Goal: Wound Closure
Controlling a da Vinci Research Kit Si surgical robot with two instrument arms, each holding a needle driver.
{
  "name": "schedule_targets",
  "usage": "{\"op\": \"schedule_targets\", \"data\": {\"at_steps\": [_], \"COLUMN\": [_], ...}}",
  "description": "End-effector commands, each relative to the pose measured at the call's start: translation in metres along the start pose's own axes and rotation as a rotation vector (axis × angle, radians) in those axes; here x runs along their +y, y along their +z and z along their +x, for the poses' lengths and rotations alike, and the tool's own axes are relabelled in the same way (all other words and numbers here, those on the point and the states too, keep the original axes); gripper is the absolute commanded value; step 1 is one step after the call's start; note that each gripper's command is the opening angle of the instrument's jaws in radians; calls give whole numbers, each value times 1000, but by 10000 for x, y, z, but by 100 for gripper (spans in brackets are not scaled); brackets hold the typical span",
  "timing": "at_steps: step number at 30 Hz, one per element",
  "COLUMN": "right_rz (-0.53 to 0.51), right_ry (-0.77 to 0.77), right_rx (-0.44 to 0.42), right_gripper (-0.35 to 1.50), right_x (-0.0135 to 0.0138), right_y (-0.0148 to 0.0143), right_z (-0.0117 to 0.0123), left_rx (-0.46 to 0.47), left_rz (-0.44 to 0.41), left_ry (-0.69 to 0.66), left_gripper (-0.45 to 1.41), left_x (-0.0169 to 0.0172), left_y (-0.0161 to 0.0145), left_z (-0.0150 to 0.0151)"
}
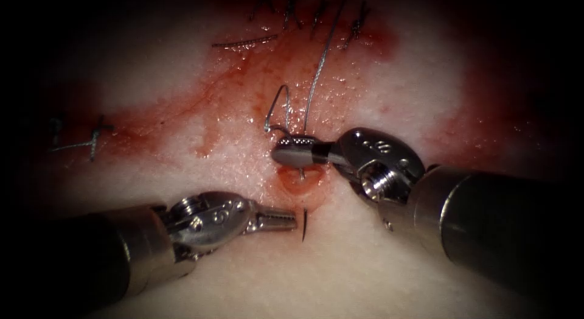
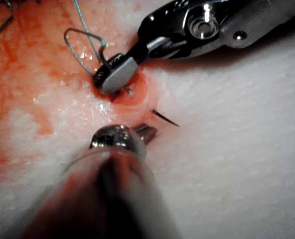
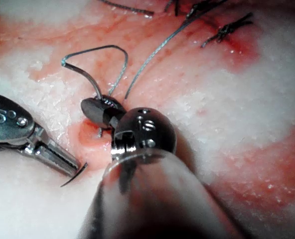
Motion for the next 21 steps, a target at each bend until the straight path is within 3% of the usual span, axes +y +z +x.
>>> {"op": "schedule_targets", "data": {"at_steps": [1, 3, 4, 5, 7, 8, 10, 15, 21], "right_rz": [7, 14, 24, 30, 34, 34, 50, 62, 44], "right_ry": [-1, -1, -30, -47, -105, -105, -175, -268, -389], "right_rx": [7, 23, 42, 53, 65, 65, 78, 96, 106], "right_gripper": [-35, -28, 22, 57, 88, 88, 116, 123, 121], "right_x": [4, 8, 13, 15, 17, 17, 18, 20, 28], "right_y": [11, 11, 11, 11, 11, 11, 12, 13, 12], "right_z": [-5, -3, 1, 2, 5, 5, 13, 29, 66], "left_rx": [2, 2, 2, 2, 2, 2, 2, 2, 2], "left_rz": [-2, -1, -1, -1, -1, -1, -2, -2, -2], "left_ry": [0, -1, -1, -1, -1, -1, 0, 0, 0], "left_gripper": [14, 14, 14, 14, 14, 14, 14, 14, 14], "left_x": [1, 1, 2, 2, 2, 2, 2, 2, 2], "left_y": [9, 9, 9, 9, 9, 9, 9, 9, 8], "left_z": [-1, 0, 0, 0, -1, -1, -1, -1, -1]}}
